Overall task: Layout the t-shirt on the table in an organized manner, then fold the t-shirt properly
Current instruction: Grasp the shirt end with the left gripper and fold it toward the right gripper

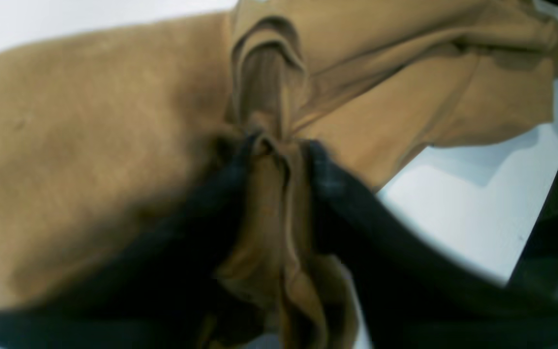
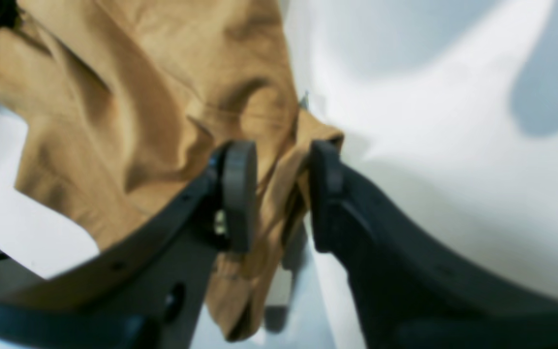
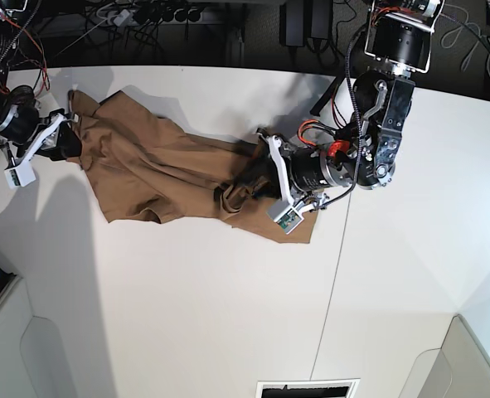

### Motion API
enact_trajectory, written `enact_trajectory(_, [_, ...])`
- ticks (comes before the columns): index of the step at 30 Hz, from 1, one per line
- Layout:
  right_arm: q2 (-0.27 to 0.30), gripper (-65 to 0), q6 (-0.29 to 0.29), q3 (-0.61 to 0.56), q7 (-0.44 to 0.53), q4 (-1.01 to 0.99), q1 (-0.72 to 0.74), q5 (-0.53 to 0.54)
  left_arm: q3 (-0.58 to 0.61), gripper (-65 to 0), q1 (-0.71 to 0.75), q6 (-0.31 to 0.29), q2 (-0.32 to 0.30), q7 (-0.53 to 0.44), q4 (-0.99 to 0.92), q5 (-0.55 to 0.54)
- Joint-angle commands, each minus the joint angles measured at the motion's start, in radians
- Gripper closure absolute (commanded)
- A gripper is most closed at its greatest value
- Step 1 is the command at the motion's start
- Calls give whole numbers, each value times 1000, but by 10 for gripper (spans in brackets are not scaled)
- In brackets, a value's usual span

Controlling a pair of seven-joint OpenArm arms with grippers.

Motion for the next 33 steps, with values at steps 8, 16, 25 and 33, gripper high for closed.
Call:
enact_trajectory(8, [19,-446,-4,114,52,15,11,-2,-2,-314,-19,-10,-4,11,103,-196])
enact_trajectory(16, [13,-446,-19,93,76,-70,11,14,-3,-314,-27,-49,-3,35,164,-303])
enact_trajectory(25, [-70,-445,-3,89,72,-105,11,60,-211,-314,-1,-49,-11,36,158,-181])
enact_trajectory(33, [-166,-445,-2,82,72,-105,14,61,-294,-314,74,-49,-36,27,145,-189])
